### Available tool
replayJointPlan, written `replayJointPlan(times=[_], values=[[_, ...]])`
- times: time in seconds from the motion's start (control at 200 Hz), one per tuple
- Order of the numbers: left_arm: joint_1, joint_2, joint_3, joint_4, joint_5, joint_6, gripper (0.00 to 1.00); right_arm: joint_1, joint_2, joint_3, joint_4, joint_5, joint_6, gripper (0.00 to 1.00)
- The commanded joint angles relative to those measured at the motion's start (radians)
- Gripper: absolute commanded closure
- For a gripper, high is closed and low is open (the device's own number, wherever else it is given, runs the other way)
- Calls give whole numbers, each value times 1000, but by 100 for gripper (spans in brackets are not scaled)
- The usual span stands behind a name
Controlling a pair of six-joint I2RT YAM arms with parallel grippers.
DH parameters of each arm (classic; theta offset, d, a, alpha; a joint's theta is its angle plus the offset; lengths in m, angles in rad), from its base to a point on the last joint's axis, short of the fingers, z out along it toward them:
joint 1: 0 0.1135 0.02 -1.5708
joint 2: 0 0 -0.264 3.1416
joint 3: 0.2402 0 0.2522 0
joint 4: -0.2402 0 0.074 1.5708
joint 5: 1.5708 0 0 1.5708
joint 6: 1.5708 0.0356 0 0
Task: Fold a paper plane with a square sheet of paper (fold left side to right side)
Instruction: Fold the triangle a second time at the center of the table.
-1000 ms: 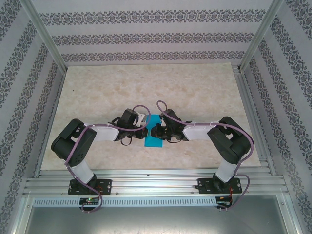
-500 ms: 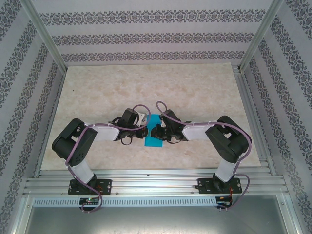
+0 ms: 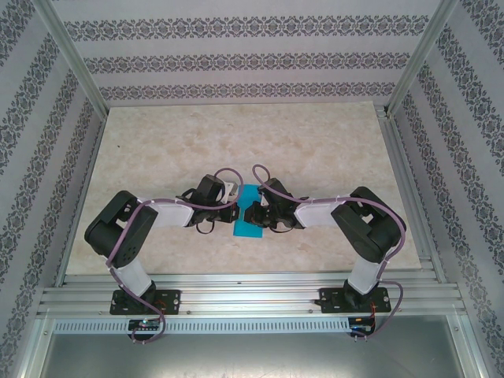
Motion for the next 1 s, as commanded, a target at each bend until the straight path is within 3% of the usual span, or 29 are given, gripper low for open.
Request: replayJointPlan(times=[0.0,0.13,0.485,0.629,0.834,0.994], values=[[-6,29,22,47,-42,-24,100,-9,25,-23,-21,17,2,85],[-6,14,15,45,-41,-24,99,-9,37,-21,-58,30,-2,85],[-3,-173,-21,-56,-63,-22,72,-10,68,2,-139,70,-1,86],[-7,-275,-85,-80,-8,-52,75,-12,66,4,-139,77,7,86],[-50,-298,-211,87,157,-191,82,-15,63,-3,-126,81,20,86],[-105,-268,-202,121,145,-248,84,-15,60,-2,-125,79,22,86]])
